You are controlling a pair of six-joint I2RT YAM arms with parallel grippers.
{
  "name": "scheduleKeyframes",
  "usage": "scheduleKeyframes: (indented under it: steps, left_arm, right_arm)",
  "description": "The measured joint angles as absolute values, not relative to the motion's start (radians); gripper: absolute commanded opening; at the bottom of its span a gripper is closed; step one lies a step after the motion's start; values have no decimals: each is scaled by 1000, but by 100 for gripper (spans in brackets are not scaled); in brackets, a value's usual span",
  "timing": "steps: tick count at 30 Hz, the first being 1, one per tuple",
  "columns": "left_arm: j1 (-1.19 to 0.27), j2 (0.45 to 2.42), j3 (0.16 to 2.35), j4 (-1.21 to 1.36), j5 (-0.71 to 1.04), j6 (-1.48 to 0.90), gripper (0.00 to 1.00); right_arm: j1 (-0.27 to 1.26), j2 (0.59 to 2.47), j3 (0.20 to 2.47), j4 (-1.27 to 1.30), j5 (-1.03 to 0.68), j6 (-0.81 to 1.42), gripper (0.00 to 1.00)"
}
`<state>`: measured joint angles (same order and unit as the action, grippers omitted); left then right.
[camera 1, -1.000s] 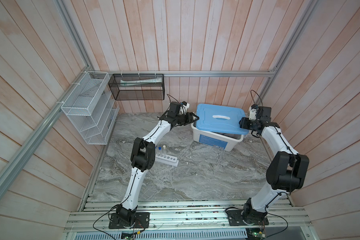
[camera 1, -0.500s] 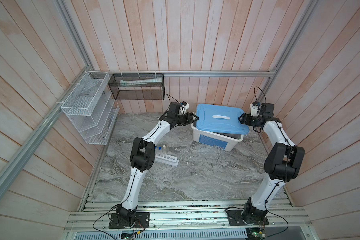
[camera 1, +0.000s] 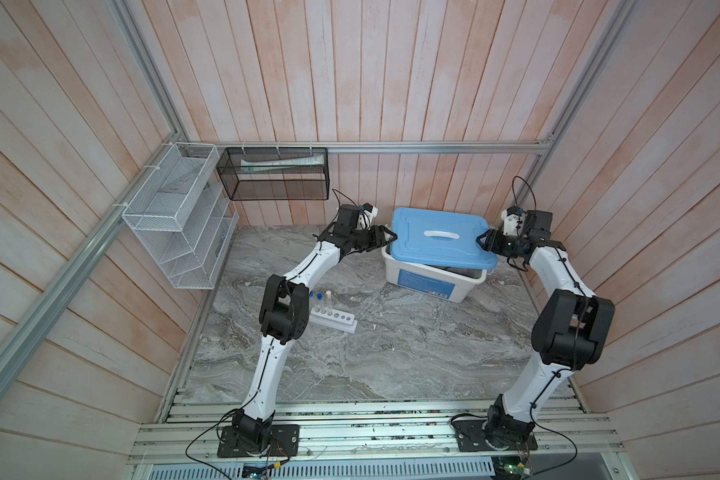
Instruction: Organize the chemistry lab equipment
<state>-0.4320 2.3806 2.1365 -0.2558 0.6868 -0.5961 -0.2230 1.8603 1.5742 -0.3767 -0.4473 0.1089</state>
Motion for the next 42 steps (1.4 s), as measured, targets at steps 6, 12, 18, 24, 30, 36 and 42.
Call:
scheduleKeyframes:
  steps: [6,12,18,24,30,36,42]
  left_arm:
    - [-431,2380,2130,-245,696,-599,60]
    - [-431,2380,2128,-244,699,-603,60]
    - [-430,2380,2128,-243,699,-604,60]
    - [-430,2380,2128,-243,700,-604,61]
    - [-429,2380,2128,-243,703,-603,66]
    - [-429,2380,2125,-244,708,-603,68]
    - [-428,2380,2117,-232,717,-603,68]
  right_arm:
    - [-223,1802,1543,-399,-445,117,62]
    - [-221,1703,1436,-392,-442,131,62]
    - [-223,1666,1379,-360,-431,141,61]
    - [-223,1651,1361,-359,-421,143,61]
    - [-223,1614,1301,-368,-405,158,61]
    - [-220,1546,1238,-376,-402,173,60]
    - [-207,1514,1219,-382,-402,192,59]
